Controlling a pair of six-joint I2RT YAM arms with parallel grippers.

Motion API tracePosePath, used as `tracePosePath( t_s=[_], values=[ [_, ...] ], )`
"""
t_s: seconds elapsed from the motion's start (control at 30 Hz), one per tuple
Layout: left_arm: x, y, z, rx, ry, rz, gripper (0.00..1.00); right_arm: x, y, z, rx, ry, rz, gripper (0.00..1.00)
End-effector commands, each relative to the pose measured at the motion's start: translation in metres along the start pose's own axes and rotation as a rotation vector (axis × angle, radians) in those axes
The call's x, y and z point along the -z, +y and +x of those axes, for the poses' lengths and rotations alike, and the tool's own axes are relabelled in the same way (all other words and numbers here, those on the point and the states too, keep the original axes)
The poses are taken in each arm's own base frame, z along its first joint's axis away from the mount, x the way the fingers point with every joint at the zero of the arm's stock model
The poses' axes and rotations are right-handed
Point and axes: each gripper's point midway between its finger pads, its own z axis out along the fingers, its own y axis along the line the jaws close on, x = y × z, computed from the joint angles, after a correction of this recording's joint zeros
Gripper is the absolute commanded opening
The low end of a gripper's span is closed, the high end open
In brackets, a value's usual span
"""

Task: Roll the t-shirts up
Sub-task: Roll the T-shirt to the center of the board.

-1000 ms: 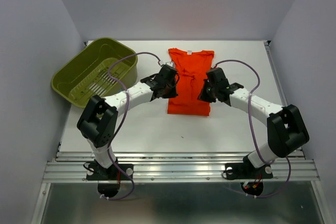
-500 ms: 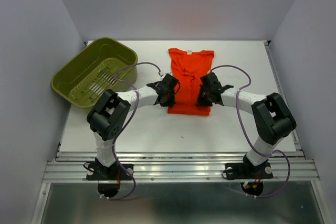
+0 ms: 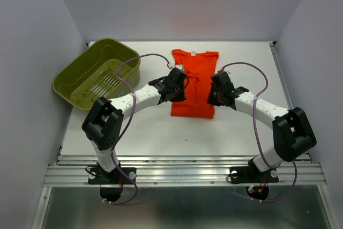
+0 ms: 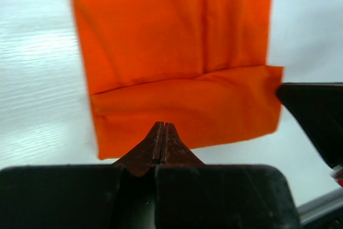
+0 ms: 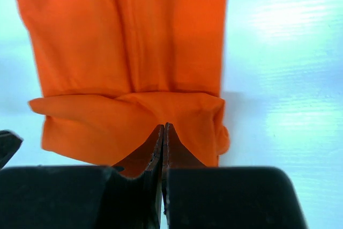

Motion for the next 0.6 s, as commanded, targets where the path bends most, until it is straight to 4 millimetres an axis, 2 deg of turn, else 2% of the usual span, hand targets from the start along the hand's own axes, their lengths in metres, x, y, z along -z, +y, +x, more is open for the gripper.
tracePosePath(
  t_s=[0.0,0.1,0.17,0.3,0.33,0.4,0.5,0.57],
  values=[
    [0.007,-0.042,-0.004,-0.029,-0.002,0.123,0.00,-0.004,-0.021,0.007,-0.016,0.013,0.071,0.02],
    [-0.010,-0.054,0.010,-0.029,0.036,0.159,0.00,-0.016,-0.029,0.020,-0.010,0.041,0.099,0.01],
    [-0.019,-0.052,0.017,-0.026,0.051,0.155,0.00,-0.022,-0.034,0.028,-0.004,0.059,0.113,0.01],
    [-0.038,-0.034,0.040,-0.025,0.095,0.105,0.00,-0.032,-0.053,0.051,0.014,0.121,0.185,0.01],
    [-0.045,-0.024,0.052,-0.028,0.119,0.079,0.00,-0.032,-0.054,0.054,0.013,0.129,0.182,0.01],
    [-0.049,-0.015,0.062,-0.038,0.143,0.053,0.00,-0.029,-0.055,0.057,0.008,0.133,0.177,0.01],
    [-0.049,-0.010,0.067,-0.051,0.158,0.036,0.00,-0.017,-0.051,0.046,0.010,0.103,0.162,0.01],
    [-0.041,-0.008,0.052,-0.065,0.114,0.007,0.00,-0.005,-0.039,0.028,0.006,0.059,0.120,0.01]
  ],
)
